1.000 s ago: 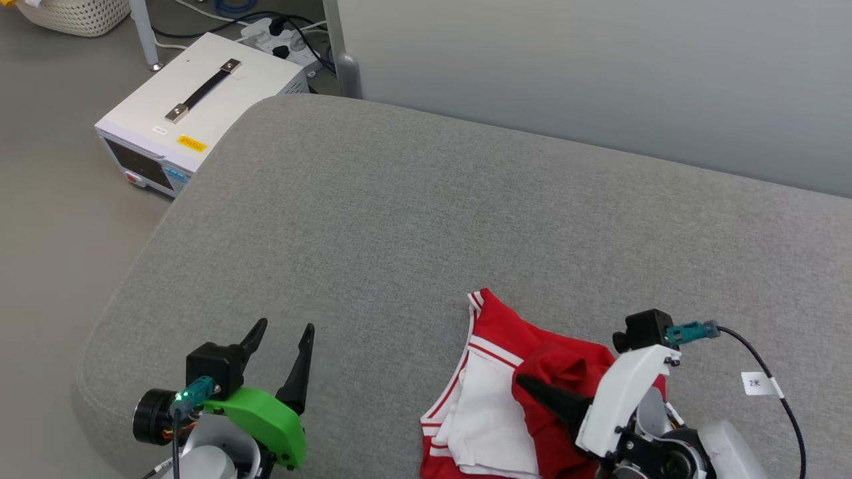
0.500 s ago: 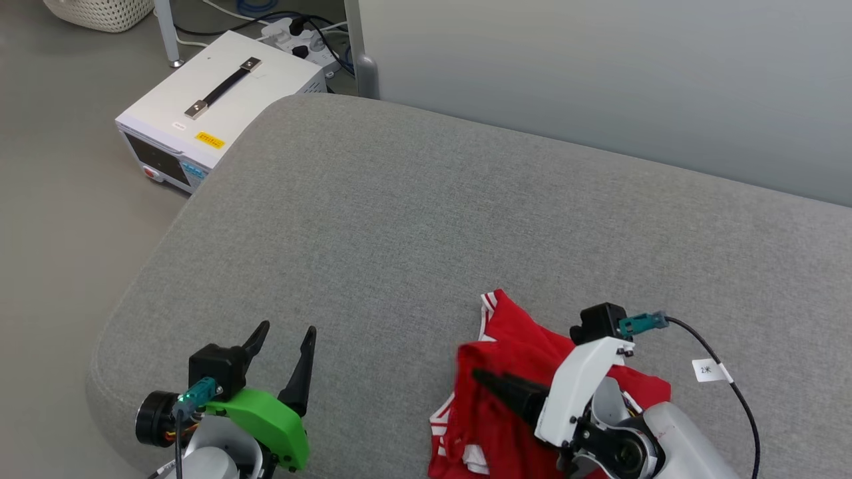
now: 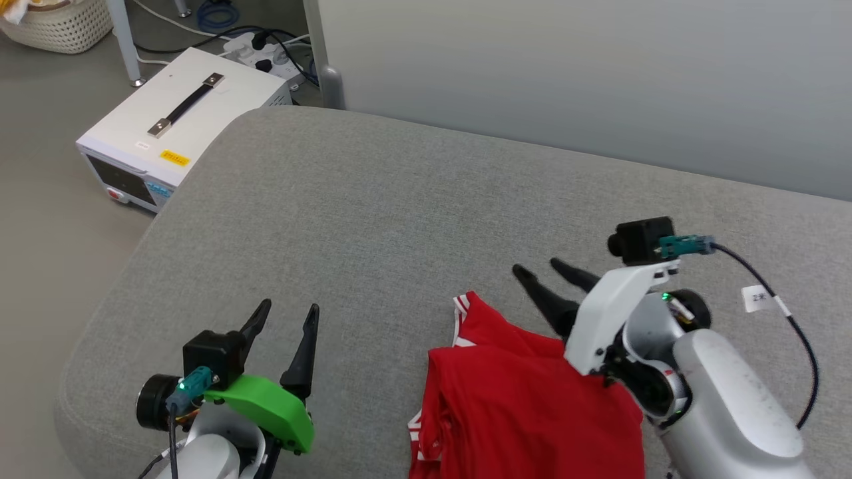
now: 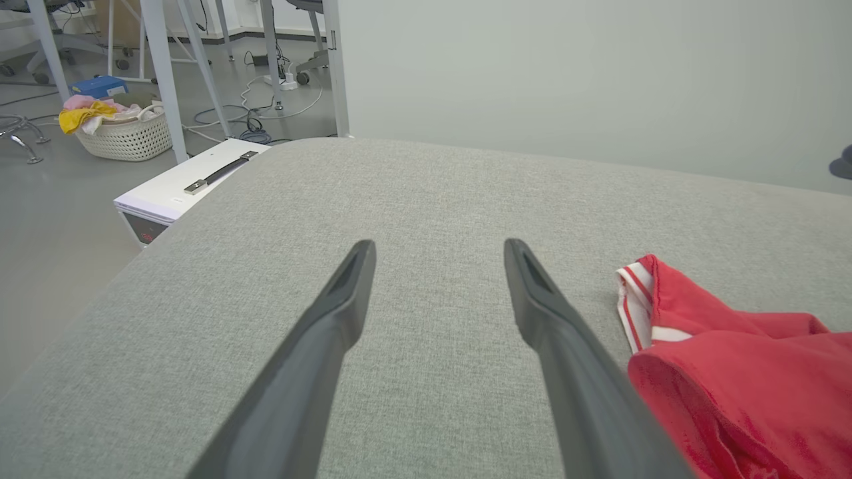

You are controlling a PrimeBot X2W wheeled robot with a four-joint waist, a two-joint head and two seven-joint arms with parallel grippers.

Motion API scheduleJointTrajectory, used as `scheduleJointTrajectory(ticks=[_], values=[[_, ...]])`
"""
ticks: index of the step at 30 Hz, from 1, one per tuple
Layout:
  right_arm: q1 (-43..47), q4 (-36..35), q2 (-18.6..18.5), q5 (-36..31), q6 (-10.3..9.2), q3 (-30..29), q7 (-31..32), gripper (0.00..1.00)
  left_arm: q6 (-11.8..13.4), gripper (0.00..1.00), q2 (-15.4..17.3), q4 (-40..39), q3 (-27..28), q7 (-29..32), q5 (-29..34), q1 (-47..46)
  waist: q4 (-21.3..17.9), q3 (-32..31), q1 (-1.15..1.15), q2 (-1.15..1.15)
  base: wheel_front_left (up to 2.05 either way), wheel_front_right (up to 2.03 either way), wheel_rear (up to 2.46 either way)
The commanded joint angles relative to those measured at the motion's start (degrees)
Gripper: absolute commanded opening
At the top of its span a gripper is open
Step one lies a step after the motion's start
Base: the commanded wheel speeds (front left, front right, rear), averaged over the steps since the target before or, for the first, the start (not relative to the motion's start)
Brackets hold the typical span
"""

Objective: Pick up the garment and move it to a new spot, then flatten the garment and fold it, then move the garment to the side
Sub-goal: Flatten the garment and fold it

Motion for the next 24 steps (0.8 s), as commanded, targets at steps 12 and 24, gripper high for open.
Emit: scheduleJointTrajectory(ticks=[12, 24], values=[[7.6, -14.4, -14.6, -17.3, -0.02, -10.0, -13.3, 1.0, -2.6, 1.0, -4.8, -8.5, 8.6, -0.3, 7.9, 3.8, -5.9, 0.5, 0.0, 0.0, 0.0, 0.0, 0.0], [23.2, -24.1, -7.6, -23.7, -0.02, -22.7, -28.9, 1.0, -8.6, 1.0, -11.7, -12.2, 17.5, -0.3, 16.3, 8.9, -9.0, 1.5, 0.0, 0.0, 0.0, 0.0, 0.0]])
